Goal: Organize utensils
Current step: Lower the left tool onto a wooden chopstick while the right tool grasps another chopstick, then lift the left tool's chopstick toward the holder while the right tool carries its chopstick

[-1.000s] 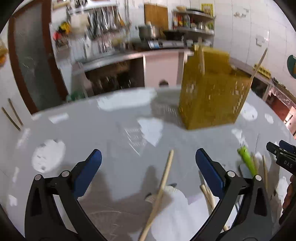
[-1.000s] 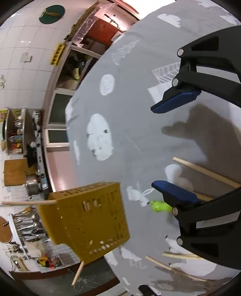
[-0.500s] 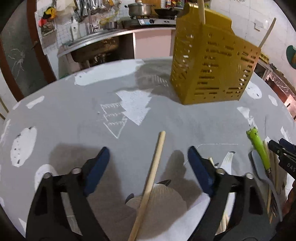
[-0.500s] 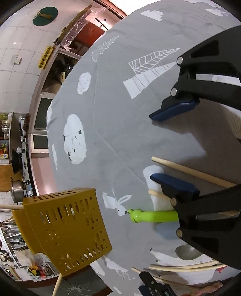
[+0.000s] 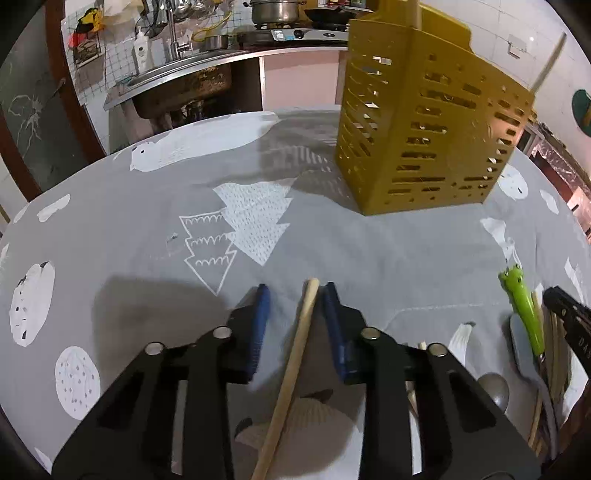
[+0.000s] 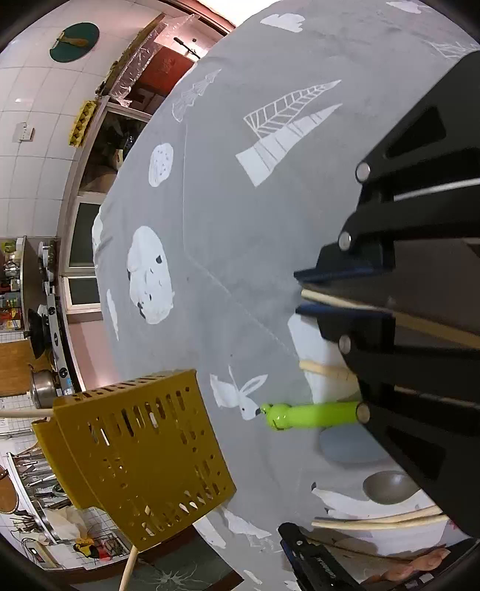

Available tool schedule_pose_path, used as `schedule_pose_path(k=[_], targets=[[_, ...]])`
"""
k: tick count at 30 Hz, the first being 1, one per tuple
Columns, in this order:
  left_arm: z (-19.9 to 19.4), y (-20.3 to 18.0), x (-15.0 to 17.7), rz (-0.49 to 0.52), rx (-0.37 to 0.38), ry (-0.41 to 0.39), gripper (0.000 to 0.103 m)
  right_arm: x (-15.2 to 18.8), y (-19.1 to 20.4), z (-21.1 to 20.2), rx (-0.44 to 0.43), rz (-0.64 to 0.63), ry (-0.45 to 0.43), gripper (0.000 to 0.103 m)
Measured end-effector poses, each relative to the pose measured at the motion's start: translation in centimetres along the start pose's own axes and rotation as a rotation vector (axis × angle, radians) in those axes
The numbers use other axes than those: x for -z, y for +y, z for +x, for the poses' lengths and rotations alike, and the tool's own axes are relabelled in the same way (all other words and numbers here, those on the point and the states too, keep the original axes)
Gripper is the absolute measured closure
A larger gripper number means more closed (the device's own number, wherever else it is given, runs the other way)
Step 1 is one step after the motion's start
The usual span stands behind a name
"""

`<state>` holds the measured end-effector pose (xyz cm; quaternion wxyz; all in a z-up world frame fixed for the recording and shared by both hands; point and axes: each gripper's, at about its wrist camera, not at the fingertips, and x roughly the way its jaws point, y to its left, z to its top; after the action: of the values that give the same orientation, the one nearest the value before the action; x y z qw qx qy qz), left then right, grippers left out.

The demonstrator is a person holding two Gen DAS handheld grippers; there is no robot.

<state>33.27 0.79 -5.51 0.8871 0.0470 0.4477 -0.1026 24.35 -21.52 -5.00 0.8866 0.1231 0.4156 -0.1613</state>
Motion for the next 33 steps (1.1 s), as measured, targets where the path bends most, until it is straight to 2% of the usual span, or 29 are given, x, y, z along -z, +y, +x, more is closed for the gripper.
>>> schedule_pose_path(k=[5, 9, 15, 22, 33], targets=[[0.2, 0.7, -0.6, -0.042, 0.013, 0.009, 0.096, -0.7, -0.5, 0.4, -0.038, 0.008, 0.011, 0.095], [-0.1, 0.7, -0.6, -0.055, 0.007, 0.003, 0.097, -1.7, -1.1, 0.2, -0.072, 0.017, 0.006, 0.096], [-2.3, 0.7, -0.7, -0.069, 0.006, -0.053, 0.097, -4.0, -1.9, -1.4, -0.101, 0.018, -0.057, 0.098], [-7.0, 0.7, -1.6, -0.098, -0.026, -0.174, 0.098, -6.0, -2.8, -2.9, -0.147, 0.009, -0.137, 0.098], [-15.2, -1.2, -1.5, -0.098, -0.028, -0.403, 0.098, -7.5, -2.8, -8.7, -0.218, -0.045, -0.376, 0.098]])
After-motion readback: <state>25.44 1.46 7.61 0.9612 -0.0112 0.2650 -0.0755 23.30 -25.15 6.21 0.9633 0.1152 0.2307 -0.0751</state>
